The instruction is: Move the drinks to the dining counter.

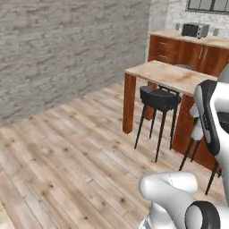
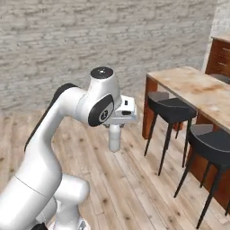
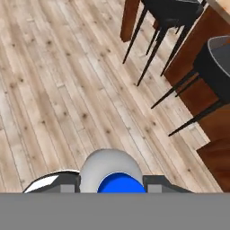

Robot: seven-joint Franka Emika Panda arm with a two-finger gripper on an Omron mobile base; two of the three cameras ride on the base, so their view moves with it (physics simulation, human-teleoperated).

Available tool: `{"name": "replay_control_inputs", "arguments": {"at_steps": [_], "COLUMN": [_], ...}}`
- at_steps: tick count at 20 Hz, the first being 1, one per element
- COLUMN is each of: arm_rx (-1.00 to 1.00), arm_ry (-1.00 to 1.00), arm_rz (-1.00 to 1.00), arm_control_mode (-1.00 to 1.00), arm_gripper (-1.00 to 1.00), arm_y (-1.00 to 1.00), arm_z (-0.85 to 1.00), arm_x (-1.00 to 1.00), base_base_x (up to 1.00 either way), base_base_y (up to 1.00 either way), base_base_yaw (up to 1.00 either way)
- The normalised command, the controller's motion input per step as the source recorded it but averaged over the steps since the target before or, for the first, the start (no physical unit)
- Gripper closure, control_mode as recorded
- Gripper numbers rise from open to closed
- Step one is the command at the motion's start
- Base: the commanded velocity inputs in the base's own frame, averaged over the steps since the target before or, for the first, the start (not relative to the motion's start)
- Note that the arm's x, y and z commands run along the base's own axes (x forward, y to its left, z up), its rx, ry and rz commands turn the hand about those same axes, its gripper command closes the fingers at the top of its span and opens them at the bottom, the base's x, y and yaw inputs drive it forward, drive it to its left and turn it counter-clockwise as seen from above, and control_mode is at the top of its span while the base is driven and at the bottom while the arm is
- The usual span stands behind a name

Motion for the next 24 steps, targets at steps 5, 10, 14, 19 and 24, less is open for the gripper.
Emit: {"name": "replay_control_inputs", "arguments": {"at_steps": [5,10,14,19,24], "arm_rx": [0.00,0.00,0.00,0.00,0.00], "arm_ry": [0.00,0.00,0.00,0.00,0.00], "arm_rz": [0.00,0.00,0.00,0.00,0.00], "arm_control_mode": [1.00,1.00,1.00,1.00,1.00], "arm_gripper": [1.00,1.00,1.00,1.00,1.00], "arm_y": [0.00,0.00,0.00,0.00,0.00], "arm_z": [0.00,0.00,0.00,0.00,0.00], "arm_x": [0.00,0.00,0.00,0.00,0.00], "base_base_x": [0.00,0.00,0.00,0.81,1.00], "base_base_y": [0.00,0.00,0.00,0.09,0.05], "base_base_yaw": [-1.00,-1.00,-1.00,-0.48,-0.19]}}
